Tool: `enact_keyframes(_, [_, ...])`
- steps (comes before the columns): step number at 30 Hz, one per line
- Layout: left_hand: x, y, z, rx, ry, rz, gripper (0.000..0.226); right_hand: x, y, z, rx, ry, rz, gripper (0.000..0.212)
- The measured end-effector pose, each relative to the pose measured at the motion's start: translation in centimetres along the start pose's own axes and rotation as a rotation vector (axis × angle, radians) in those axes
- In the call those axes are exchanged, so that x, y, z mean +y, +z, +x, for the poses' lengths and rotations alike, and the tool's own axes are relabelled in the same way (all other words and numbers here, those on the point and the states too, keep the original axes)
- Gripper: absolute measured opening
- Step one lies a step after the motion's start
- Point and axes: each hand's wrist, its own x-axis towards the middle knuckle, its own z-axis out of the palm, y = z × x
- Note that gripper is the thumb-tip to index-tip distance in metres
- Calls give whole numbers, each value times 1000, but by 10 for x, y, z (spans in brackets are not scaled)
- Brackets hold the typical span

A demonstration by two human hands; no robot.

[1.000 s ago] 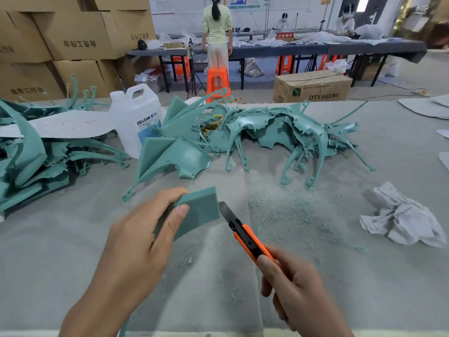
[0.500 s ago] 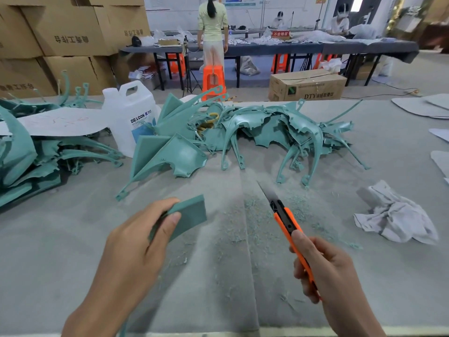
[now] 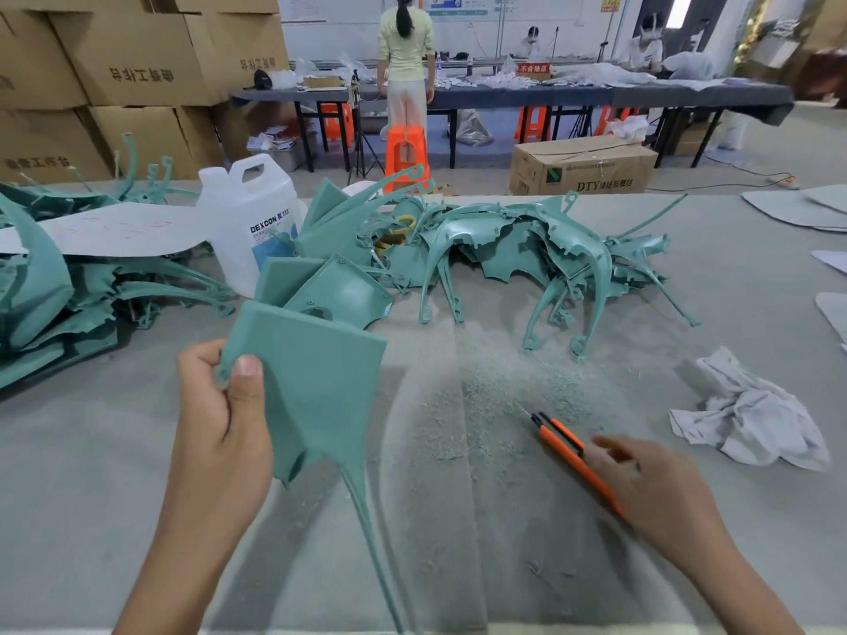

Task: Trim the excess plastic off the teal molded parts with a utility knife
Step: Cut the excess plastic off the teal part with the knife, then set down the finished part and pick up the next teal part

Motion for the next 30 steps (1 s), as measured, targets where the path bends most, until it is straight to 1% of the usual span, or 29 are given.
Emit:
enact_keyframes(2, [-10, 0, -1, 50, -102, -59, 6, 17, -11, 14, 191, -87, -72, 20])
enact_keyframes(3, [-14, -1, -2, 67, -160, -114, 6, 29, -18, 25, 277, -85, -116, 23])
enact_keyframes(4, [-18, 0, -3, 78, -213, -168, 8, 44, -28, 39, 330, -29, -154, 31])
enact_keyframes(5, [-21, 0, -5, 82, -258, -213, 12, 61, -38, 52, 316, 44, -214, 41])
enact_keyframes(6, [-21, 1, -6, 85, -294, -254, 16, 78, -46, 61, 247, 122, -312, 50])
enact_keyframes(7, [-20, 2, -7, 83, -328, -297, 19, 94, -51, 70, 161, 202, -386, 55])
enact_keyframes(8, [-18, 3, -8, 79, -364, -337, 21, 107, -55, 75, 93, 277, -404, 57])
enact_keyframes(10, [-15, 4, -10, 45, -413, -436, 20, 128, -56, 83, 56, 357, -268, 59])
enact_keyframes(11, [-13, 3, -12, 14, -431, -495, 20, 135, -58, 86, 46, 349, -218, 59])
enact_keyframes(13, [-9, 5, -16, -29, -474, -599, 23, 130, -64, 85, 71, 234, -80, 70])
enact_keyframes(14, [-6, 8, -18, -36, -499, -652, 25, 112, -68, 78, 103, 191, 6, 67])
enact_keyframes(16, [3, 17, -21, -45, -511, -725, 29, 50, -76, 55, 201, 153, 136, 38])
enact_keyframes(18, [11, 33, -29, -52, -474, -726, 31, -18, -78, 33, 268, 8, 233, 34])
enact_keyframes(19, [15, 42, -35, -58, -460, -703, 31, -50, -76, 23, 270, -88, 288, 31])
enact_keyframes(20, [21, 50, -42, -73, -467, -687, 32, -79, -70, 11, 241, -196, 337, 26])
enact_keyframes(21, [24, 59, -49, -117, -465, -679, 36, -102, -62, 1, 176, -298, 375, 21])
enact_keyframes(22, [27, 65, -56, -165, -461, -713, 43, -121, -49, -9, 84, -367, 421, 22])
enact_keyframes(23, [34, 74, -63, -220, -463, -758, 48, -137, -35, -19, -9, -398, 491, 28])
enact_keyframes(24, [42, 83, -71, -229, -451, -808, 46, -151, -20, -30, -85, -406, 559, 35])
enact_keyframes(25, [46, 91, -83, -267, -385, -794, 37, -163, -7, -44, -136, -417, 609, 42])
enact_keyframes(26, [54, 91, -78, -292, -477, -761, 26, -173, 3, -57, -175, -455, 644, 47])
enact_keyframes(28, [52, 84, -79, -74, -337, -484, 28, -182, 13, -68, -217, -578, 640, 55])
enact_keyframes(29, [48, 84, -80, -54, -409, -690, 29, -182, 15, -65, -220, -632, 609, 56])
enact_keyframes(30, [45, 86, -81, -237, -452, -946, 28, -178, 17, -57, -197, -660, 578, 56])
